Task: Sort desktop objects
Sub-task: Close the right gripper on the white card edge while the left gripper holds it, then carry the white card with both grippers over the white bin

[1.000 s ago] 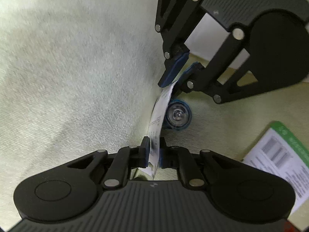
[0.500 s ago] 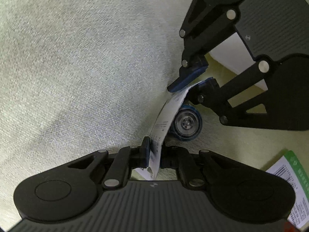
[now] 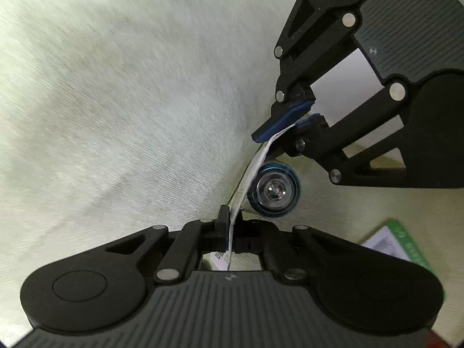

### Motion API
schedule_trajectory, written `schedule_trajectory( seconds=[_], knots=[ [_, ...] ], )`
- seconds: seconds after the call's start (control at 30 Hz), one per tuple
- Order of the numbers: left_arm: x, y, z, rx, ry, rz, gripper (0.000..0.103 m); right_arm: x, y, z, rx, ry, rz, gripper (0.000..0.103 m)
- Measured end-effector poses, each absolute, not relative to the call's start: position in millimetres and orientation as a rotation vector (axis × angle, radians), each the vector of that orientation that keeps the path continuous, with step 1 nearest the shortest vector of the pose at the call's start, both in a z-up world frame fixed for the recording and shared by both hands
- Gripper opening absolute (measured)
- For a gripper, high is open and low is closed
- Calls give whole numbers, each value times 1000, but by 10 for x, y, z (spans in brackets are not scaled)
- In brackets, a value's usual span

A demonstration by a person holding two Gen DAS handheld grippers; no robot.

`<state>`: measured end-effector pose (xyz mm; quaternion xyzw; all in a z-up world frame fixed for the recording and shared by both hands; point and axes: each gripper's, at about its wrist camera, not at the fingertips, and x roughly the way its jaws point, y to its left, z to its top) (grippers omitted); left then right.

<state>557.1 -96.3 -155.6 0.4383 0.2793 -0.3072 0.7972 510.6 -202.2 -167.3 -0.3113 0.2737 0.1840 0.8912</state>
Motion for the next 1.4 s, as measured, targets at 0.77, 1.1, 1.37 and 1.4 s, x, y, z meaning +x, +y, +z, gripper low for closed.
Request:
schedule_trajectory(
  seconds=[0.77, 1.1, 1.37, 1.4],
  knots=[
    [4845, -288, 9, 951, 469, -573, 0, 3519, -2214, -351, -625, 413, 372, 5],
    [4313, -20, 427, 945, 448, -539, 0, 2709, -2316, 67, -605, 373, 379, 6],
    [3073, -696, 796, 910, 467, -540, 0, 1971, -2513, 197, -574, 380, 377, 6],
    [2918, -781, 842, 906, 469, -540, 0, 1882, -2543, 197, -567, 385, 377, 6]
  ],
)
